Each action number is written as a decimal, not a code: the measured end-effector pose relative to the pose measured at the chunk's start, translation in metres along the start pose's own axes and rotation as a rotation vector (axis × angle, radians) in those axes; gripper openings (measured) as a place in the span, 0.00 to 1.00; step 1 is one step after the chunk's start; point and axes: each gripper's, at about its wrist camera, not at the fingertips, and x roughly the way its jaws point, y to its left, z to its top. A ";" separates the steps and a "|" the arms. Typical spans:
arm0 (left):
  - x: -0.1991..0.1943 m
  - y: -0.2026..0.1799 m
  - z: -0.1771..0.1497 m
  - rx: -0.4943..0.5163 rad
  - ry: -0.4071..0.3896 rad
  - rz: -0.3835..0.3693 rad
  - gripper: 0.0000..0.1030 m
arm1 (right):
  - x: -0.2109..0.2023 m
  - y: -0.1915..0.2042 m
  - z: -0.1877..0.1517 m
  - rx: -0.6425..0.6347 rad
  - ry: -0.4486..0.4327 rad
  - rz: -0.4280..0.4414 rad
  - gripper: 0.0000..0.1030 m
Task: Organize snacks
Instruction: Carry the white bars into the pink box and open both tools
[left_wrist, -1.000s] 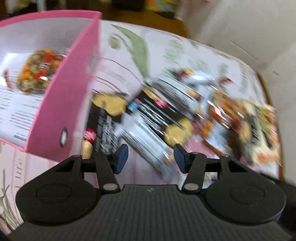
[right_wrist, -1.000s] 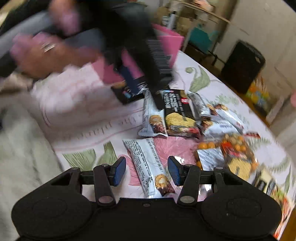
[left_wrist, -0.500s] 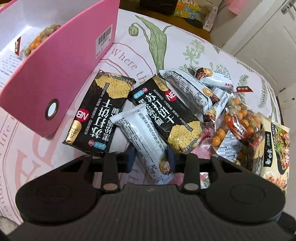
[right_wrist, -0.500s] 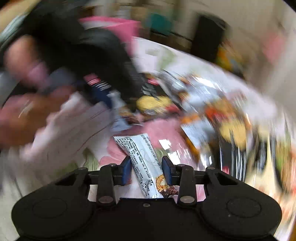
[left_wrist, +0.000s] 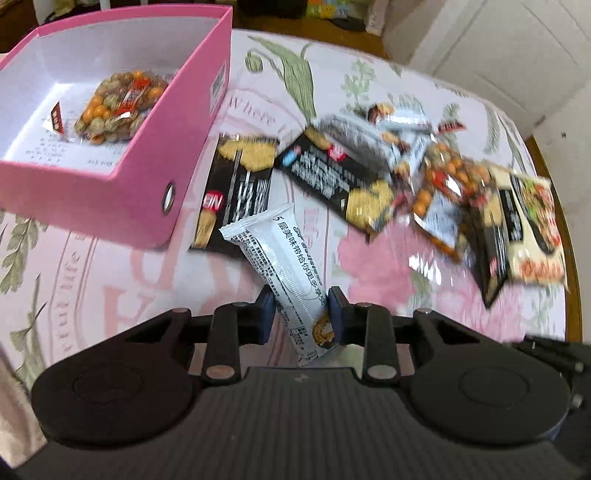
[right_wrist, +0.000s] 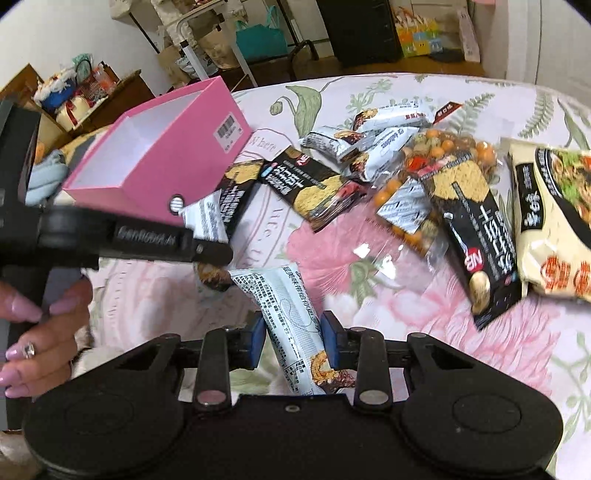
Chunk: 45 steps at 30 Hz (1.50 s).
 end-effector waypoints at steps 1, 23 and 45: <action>-0.004 0.002 -0.003 0.003 0.020 -0.014 0.29 | -0.003 0.001 0.000 0.004 0.004 0.005 0.36; -0.134 0.049 -0.019 0.093 -0.074 -0.128 0.29 | -0.064 0.088 0.014 -0.171 -0.043 0.114 0.36; -0.105 0.173 0.102 -0.088 -0.214 0.066 0.29 | 0.069 0.194 0.159 -0.556 -0.109 0.110 0.36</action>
